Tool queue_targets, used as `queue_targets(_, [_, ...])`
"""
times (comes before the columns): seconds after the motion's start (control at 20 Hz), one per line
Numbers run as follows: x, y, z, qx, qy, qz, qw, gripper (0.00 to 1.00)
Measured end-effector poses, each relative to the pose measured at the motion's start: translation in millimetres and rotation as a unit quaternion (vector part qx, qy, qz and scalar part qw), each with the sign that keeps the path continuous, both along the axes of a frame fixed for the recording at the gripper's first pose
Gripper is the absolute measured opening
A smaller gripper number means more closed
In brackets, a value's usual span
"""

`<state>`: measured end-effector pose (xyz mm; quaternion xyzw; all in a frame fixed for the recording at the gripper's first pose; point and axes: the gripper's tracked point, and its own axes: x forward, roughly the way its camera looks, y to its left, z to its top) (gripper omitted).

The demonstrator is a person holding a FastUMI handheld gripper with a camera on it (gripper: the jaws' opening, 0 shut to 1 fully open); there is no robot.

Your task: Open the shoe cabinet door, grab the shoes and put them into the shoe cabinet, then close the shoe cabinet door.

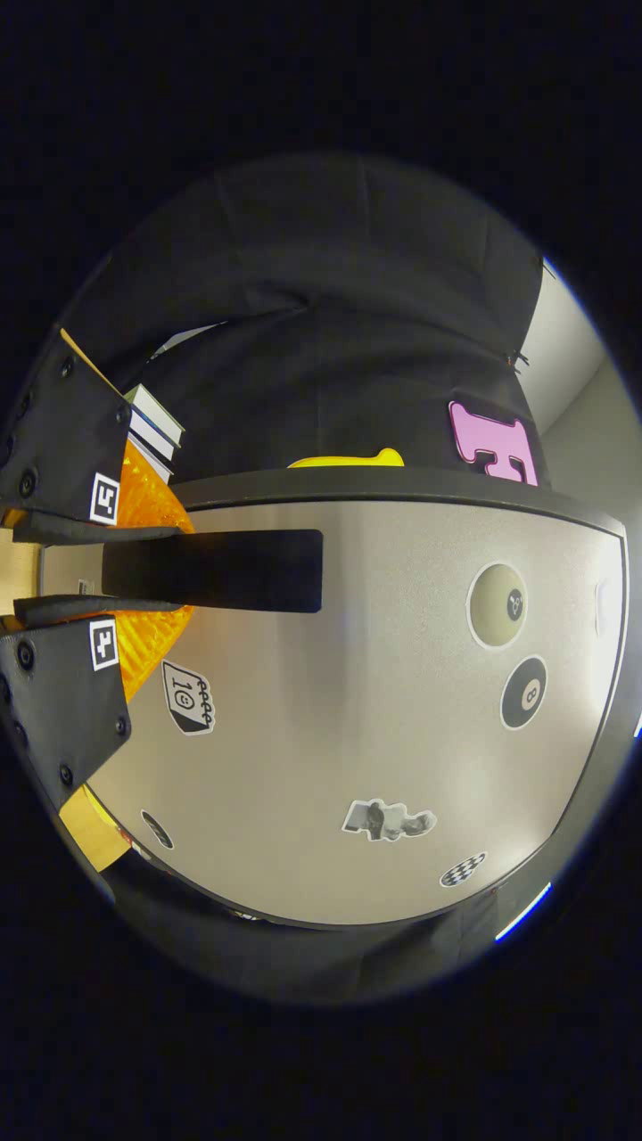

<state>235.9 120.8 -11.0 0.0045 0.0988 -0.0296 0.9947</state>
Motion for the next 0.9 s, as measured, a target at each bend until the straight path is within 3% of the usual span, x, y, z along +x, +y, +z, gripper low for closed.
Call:
queue_targets(0.1, [-4,1,3,0.025,0.004,0.008,1.000,0.15])
queue_targets(0.25, [-12,1,3,0.016,0.010,0.029,0.999,0.09])
queue_targets(0.9, [-60,-5,7,0.027,-0.001,0.076,0.997,0.08])
